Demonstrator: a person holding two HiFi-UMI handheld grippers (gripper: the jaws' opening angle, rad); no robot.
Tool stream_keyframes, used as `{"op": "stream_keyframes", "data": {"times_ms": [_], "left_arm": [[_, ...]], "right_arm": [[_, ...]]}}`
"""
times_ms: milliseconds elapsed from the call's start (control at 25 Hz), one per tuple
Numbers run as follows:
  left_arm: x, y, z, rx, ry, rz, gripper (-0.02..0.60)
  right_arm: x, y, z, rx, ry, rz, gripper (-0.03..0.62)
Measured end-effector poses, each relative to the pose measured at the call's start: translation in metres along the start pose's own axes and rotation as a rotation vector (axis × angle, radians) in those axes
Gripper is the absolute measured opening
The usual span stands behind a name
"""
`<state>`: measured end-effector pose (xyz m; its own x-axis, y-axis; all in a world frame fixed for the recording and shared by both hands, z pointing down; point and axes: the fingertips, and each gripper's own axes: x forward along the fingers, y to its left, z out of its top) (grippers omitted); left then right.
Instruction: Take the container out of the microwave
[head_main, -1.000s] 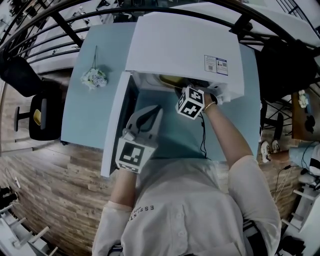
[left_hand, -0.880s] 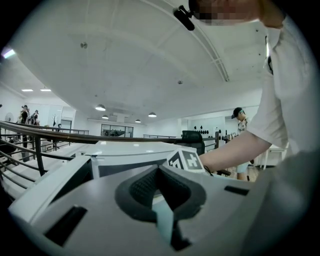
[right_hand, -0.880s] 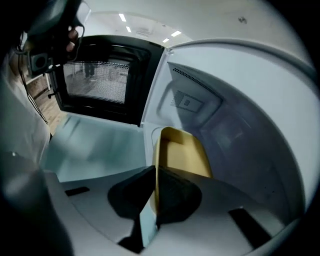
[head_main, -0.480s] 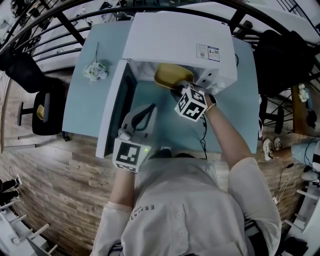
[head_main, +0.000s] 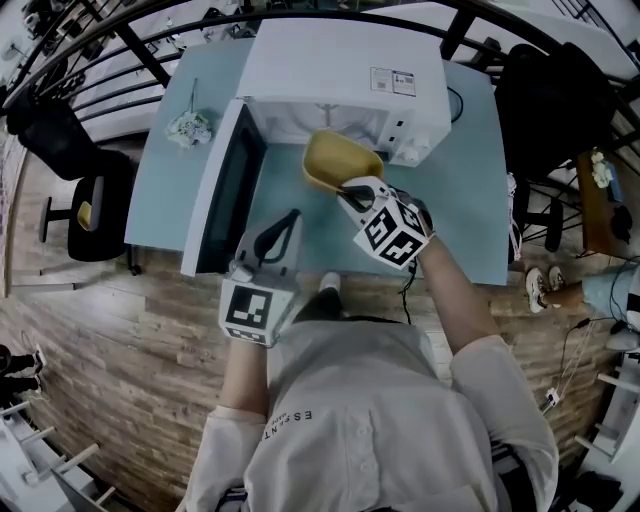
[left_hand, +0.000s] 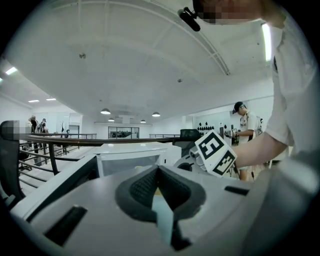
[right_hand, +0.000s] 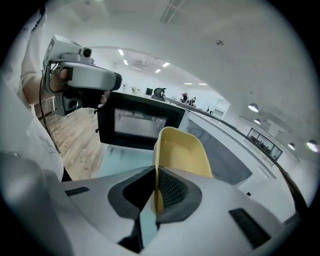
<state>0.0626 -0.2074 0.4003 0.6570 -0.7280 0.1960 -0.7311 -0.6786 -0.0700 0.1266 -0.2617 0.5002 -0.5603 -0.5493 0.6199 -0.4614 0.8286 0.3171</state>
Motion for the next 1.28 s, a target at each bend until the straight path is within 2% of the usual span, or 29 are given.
{"op": "stream_keyframes", "data": {"times_ms": [160, 480, 640, 880, 1120, 1280], "left_arm": [[-0.015, -0.012, 0.002, 0.015, -0.004, 0.011, -0.006], [-0.044, -0.027, 0.003, 0.014, -0.03, 0.048, -0.006], [-0.052, -0.035, 0.007, 0.026, -0.037, 0.048, -0.006], [-0.06, -0.049, 0.019, 0.049, -0.069, 0.044, -0.006], [-0.058, -0.058, 0.023, 0.065, -0.074, 0.04, -0.006], [-0.055, -0.062, 0.023, 0.071, -0.073, 0.038, -0.006]], "right_arm": [[-0.032, 0.015, 0.0, 0.025, -0.045, -0.053, 0.034], [-0.104, 0.027, 0.022, 0.2, -0.263, -0.178, 0.032], [-0.133, 0.031, 0.027, 0.248, -0.339, -0.219, 0.034], [-0.17, 0.041, 0.03, 0.289, -0.44, -0.278, 0.032], [-0.203, 0.038, 0.031, 0.326, -0.536, -0.389, 0.032], [-0.215, 0.033, 0.027, 0.341, -0.566, -0.436, 0.031]]}}
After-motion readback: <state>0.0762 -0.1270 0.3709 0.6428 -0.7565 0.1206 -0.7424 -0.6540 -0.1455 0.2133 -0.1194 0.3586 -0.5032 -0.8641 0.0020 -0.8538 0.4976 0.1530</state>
